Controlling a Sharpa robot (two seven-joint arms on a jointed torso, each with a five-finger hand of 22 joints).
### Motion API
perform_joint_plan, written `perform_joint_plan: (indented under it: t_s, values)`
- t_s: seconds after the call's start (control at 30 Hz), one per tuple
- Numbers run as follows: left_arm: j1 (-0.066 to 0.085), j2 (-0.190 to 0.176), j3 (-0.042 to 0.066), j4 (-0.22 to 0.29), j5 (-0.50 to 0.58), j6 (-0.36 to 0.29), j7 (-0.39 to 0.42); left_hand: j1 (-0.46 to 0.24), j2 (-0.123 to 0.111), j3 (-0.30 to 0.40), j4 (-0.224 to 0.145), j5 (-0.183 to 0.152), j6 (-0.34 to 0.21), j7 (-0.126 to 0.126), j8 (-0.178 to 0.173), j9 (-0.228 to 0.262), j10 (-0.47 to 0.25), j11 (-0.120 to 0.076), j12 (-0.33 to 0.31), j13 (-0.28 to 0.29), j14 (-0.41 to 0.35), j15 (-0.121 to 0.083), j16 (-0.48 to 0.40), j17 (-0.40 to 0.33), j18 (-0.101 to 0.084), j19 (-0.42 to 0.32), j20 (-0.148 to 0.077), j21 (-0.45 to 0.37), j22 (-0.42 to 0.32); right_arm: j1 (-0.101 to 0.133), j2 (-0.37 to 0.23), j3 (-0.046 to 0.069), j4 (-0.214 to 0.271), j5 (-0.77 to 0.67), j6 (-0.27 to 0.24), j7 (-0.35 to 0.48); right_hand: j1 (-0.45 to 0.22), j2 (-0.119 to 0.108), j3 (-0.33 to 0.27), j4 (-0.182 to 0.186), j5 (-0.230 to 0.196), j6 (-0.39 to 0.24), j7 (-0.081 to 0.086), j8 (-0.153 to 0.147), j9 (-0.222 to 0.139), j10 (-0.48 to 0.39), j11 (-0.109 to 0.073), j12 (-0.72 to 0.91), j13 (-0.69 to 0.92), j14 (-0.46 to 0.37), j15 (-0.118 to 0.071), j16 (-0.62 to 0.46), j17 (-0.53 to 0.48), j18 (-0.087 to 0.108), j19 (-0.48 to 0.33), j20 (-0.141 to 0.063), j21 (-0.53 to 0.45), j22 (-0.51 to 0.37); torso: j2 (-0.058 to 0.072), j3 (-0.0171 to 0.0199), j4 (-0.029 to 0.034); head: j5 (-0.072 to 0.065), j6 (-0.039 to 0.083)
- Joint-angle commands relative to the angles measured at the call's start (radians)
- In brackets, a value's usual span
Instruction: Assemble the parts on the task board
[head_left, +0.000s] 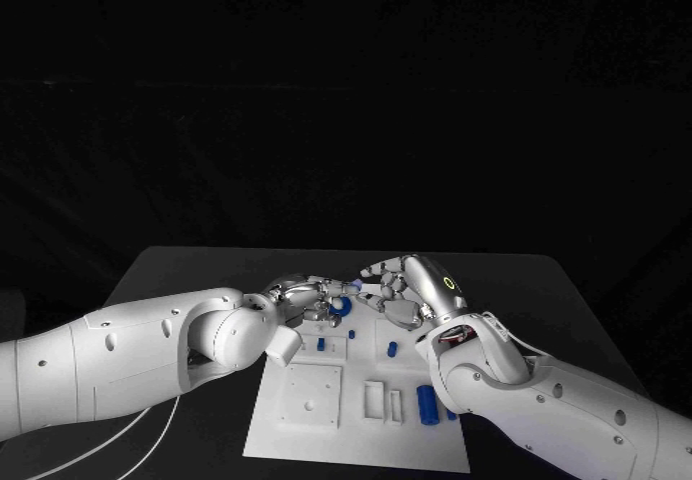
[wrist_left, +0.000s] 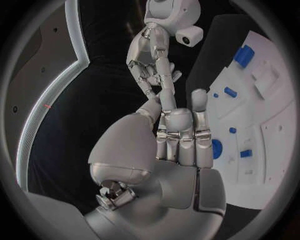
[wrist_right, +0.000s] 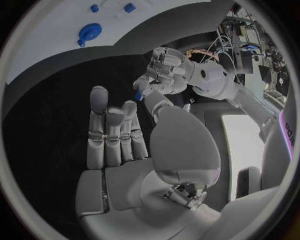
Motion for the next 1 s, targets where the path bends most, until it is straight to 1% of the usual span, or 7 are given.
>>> perform_joint_plan:
  t_s: [0.03,0.23,0.3,0.33,0.57,0.83,1.0]
  values:
    - [0.0,0.003,0.001,0.004,0.015,0.024,0.02,-0.001,0.008,-0.001,-0.005,0.006,0.006,0.003,0.003,0.001,-0.009,0.0,0.004,0.001,-0.006,0.0,0.002,0.0,-0.018,-0.009,-0.001,0.003,0.015,-0.002,0.004,-0.005,0.001,-0.026,0.001,0.008,0.003,-0.009,-0.006,-0.003,-0.002,0.005,0.001,-0.004,0.001,-0.002,-0.006,0.005,0.004,0.007,-0.002,0.006,0.004,0.004,0.006,-0.004,-0.012,0.017,0.0,0.0003,-0.0004,0.0,-0.001]
    - [0.0,0.004,0.001,0.003,0.017,0.025,0.023,0.0,0.009,-0.001,-0.005,0.006,0.006,0.003,0.003,0.001,-0.013,0.0,0.011,0.002,-0.006,0.0,0.002,0.0,-0.018,-0.009,-0.001,0.004,0.015,-0.004,0.007,-0.011,0.003,-0.025,0.001,0.018,0.002,-0.009,-0.013,-0.002,-0.003,0.006,0.0,-0.003,0.001,-0.003,-0.006,0.006,0.008,0.008,-0.002,0.01,0.01,0.004,0.013,-0.003,-0.032,0.045,0.0,0.0005,-0.0001,0.0,-0.002]
    - [0.0,0.005,0.001,0.003,0.018,0.026,0.024,0.0,0.009,-0.001,-0.005,0.006,0.006,0.003,0.003,0.001,-0.013,0.0,0.011,0.002,-0.006,0.0,0.002,0.0,-0.018,-0.009,-0.001,0.004,0.015,-0.005,0.008,-0.011,0.004,-0.025,-0.002,0.02,0.002,-0.009,-0.013,-0.002,-0.003,0.006,0.0,-0.003,0.001,-0.003,-0.006,0.006,0.008,0.008,-0.002,0.01,0.01,0.004,0.013,-0.003,-0.032,0.045,0.0,0.0006,-0.0006,-0.001,-0.002]
    - [0.0,0.005,0.001,0.003,0.018,0.027,0.023,0.0,0.009,-0.001,-0.005,0.006,0.006,0.003,0.003,0.001,-0.013,0.0,0.011,0.002,-0.006,0.0,0.002,0.0,-0.018,-0.009,-0.001,0.004,0.015,-0.005,0.008,-0.012,0.004,-0.025,-0.003,0.021,0.003,-0.01,-0.017,-0.001,-0.003,0.007,0.0,-0.003,0.001,-0.002,-0.006,0.005,0.01,0.008,-0.002,0.009,0.011,0.004,0.024,-0.003,-0.063,0.079,0.0,0.0006,-0.0006,-0.001,-0.002]
    - [0.0,0.006,0.001,0.003,0.019,0.032,0.022,0.0,0.01,-0.001,-0.005,0.005,0.006,0.004,0.003,0.001,-0.013,0.0,0.014,0.002,-0.006,0.0,0.003,0.001,-0.018,-0.01,-0.001,0.005,0.014,-0.007,0.01,-0.012,0.007,-0.026,-0.027,0.023,0.003,-0.008,-0.016,0.002,-0.005,0.015,-0.002,-0.003,0.001,0.0,-0.008,0.007,0.013,0.012,-0.004,0.017,0.019,0.003,0.031,-0.005,-0.076,0.102,0.0,0.0006,0.0,-0.002,-0.002]
    - [0.0,0.007,0.001,0.004,0.019,0.039,0.018,0.0,0.01,-0.001,-0.005,0.005,0.006,0.004,0.003,0.001,-0.013,0.0,0.014,0.002,-0.006,0.0,0.003,0.001,-0.018,-0.01,-0.001,0.005,0.014,-0.008,0.013,-0.013,0.006,-0.032,-0.05,0.023,0.017,0.005,0.034,-0.004,-0.009,0.052,-0.013,-0.001,0.002,0.015,-0.017,0.015,0.023,0.028,-0.012,0.039,0.041,-0.002,0.043,-0.015,-0.071,0.128,0.0,0.0001,-0.0005,-0.002,-0.003]
    - [0.0,0.008,0.001,0.005,0.014,0.055,0.013,0.0,0.01,0.0,-0.006,0.005,0.006,0.004,0.003,0.001,-0.016,0.0,0.017,0.001,-0.007,0.0,0.002,-0.001,-0.017,-0.01,-0.001,0.006,0.014,-0.008,0.018,-0.013,0.0,-0.054,-0.054,0.015,0.038,0.017,0.085,-0.017,-0.009,0.087,-0.018,-0.003,0.001,0.04,-0.023,0.054,0.073,0.038,-0.019,0.052,0.057,-0.01,0.052,-0.023,-0.044,0.156,0.0,0.0,0.0008,-0.003,-0.004]
